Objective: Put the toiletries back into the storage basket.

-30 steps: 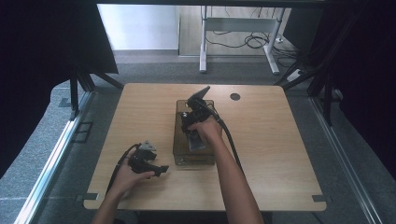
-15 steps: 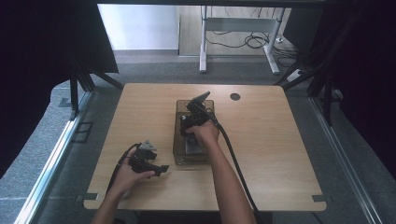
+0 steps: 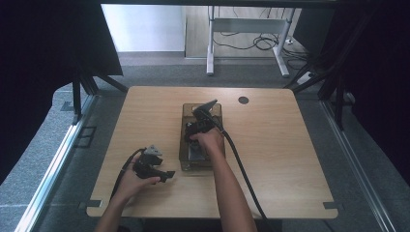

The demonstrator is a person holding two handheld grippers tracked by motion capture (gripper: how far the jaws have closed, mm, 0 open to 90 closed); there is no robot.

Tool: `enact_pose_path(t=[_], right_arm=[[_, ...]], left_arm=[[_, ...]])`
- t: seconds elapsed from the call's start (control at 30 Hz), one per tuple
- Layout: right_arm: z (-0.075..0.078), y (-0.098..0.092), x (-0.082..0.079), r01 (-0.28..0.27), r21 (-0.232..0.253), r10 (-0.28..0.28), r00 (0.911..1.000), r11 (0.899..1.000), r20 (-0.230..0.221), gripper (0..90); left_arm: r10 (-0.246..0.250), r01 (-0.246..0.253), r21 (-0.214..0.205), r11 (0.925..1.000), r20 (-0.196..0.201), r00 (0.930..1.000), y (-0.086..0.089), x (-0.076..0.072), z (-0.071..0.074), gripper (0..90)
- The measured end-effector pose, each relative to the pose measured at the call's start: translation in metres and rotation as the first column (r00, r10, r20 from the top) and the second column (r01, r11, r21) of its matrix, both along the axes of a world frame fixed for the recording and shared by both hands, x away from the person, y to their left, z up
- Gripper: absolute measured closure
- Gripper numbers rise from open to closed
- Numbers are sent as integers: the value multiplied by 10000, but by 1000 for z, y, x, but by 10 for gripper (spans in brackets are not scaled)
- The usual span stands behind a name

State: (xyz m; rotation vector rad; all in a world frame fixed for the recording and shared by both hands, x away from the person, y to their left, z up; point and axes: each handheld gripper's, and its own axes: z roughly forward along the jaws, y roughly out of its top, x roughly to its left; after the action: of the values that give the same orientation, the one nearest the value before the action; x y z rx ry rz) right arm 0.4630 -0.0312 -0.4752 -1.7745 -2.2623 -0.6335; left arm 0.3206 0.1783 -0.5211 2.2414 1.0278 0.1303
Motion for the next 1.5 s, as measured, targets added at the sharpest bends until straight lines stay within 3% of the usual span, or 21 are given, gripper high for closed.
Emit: enact_pose_path(t=[0.37, 0.77, 1.27, 1.5], right_arm=[[-10, 0, -1, 734, 245, -727, 9970, 9970, -279, 461], [-18, 5, -3, 1008, 165, -1000, 9941, 9948, -419, 456], [-28, 6, -7, 746, -217, -760, 9943, 9970, -749, 441], [-20, 2, -7, 744, -184, -755, 9947, 9971, -704, 408]], left_arm=[[-73, 73, -43, 10000, -10, 10000, -1, 0, 1, 231], [-64, 64, -86, 9999, 13, 10000, 0, 1, 2, 231], [-163, 163, -3, 9999, -7, 9999, -1, 1, 1, 231], [-98, 97, -32, 9999, -30, 9999, -3, 1, 1, 231]])
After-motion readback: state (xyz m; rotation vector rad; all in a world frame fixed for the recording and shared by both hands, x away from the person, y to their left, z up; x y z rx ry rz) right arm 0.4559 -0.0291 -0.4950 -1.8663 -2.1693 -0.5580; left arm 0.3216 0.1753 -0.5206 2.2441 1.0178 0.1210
